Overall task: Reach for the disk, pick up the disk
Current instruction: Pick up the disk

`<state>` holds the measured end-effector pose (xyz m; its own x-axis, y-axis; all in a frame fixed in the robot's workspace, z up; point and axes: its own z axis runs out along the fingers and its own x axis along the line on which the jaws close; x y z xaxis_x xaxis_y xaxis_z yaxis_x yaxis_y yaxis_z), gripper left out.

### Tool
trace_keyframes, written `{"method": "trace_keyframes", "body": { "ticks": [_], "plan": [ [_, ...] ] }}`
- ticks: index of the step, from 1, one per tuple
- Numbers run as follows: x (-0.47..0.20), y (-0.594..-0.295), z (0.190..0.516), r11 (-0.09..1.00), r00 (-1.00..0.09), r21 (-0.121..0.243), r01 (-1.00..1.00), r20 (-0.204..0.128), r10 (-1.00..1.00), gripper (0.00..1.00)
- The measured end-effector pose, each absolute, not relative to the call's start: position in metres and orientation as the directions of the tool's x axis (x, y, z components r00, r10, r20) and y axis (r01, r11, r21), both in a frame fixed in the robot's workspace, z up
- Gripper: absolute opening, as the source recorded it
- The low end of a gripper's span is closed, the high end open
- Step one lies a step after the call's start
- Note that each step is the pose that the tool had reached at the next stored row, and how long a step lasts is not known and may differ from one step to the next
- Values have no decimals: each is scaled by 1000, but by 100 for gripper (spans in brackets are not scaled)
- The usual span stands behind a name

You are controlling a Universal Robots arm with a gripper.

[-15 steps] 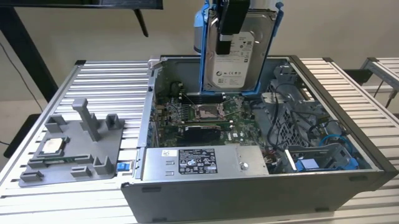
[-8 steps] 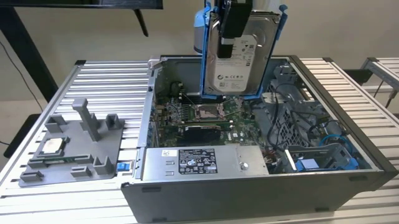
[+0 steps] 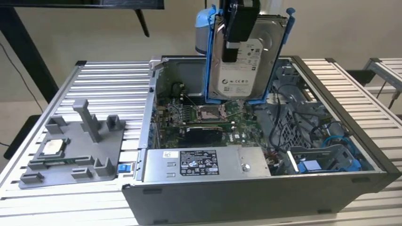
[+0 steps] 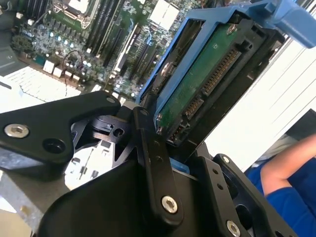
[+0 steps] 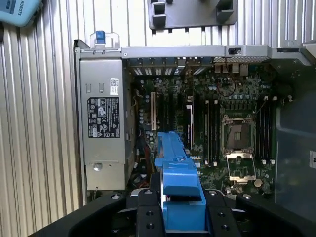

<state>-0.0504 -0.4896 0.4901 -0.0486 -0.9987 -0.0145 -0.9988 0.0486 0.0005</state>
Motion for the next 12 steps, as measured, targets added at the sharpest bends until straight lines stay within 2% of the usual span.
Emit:
{"method": "trace_keyframes", "body": {
  "ticks": [12],
  "plan": [
    [-35,-506,489,50,-50,1,-999,-14,-999,0]
  ]
}}
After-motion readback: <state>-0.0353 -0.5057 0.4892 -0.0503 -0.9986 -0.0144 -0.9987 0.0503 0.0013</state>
